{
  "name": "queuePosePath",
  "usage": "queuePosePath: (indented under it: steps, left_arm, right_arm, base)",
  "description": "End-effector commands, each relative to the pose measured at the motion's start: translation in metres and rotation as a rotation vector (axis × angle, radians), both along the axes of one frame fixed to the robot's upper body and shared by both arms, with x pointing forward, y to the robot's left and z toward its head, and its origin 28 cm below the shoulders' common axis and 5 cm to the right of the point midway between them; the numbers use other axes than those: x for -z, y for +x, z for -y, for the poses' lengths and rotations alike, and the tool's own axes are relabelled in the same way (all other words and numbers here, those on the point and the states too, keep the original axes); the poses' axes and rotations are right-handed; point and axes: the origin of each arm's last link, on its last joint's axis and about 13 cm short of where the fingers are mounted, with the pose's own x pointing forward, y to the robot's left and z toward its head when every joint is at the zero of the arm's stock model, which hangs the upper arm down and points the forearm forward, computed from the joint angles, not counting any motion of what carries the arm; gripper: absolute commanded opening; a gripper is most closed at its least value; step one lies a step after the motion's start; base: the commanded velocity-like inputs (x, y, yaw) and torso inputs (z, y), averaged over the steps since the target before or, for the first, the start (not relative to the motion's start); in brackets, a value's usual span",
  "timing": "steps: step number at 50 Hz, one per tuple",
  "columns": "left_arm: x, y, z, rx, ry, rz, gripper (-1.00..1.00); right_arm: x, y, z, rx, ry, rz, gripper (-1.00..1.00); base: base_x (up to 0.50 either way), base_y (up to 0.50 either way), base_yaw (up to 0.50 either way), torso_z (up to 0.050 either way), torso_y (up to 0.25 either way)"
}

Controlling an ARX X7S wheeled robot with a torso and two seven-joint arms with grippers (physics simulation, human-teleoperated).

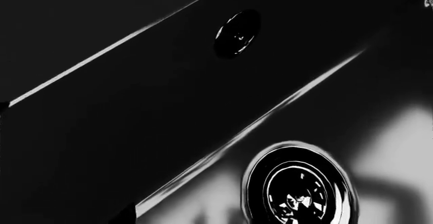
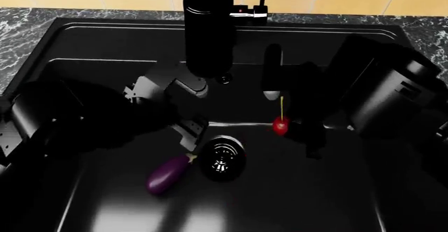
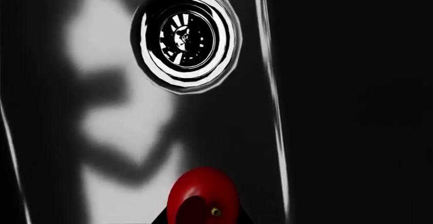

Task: Pick up the fruits and vegetables and place them in the sink. Turn on the sink faucet to wash them. Then turn the sink off and put them in the tray.

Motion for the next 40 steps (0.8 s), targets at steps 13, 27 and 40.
queuePosePath:
  steps: [13,27,40]
  left_arm:
    - [0.014,0.002,0.005,0.023,0.091,-0.148,1.0]
    - [0.018,-0.007,0.007,0.02,0.073,-0.285,1.0]
    - [0.028,-0.004,0.009,-0.019,0.097,-0.361,1.0]
  right_arm:
    - [-0.003,-0.002,0.003,0.008,0.005,0.017,-1.0]
    - [0.005,0.002,0.001,0.0,0.016,0.005,-1.0]
    - [0.008,0.004,0.001,0.002,0.018,0.0,-1.0]
  base:
    - [0.0,0.0,0.0,0.0,0.0]
    - [0.0,0.0,0.0,0.0,0.0]
    - [0.0,0.0,0.0,0.0,0.0]
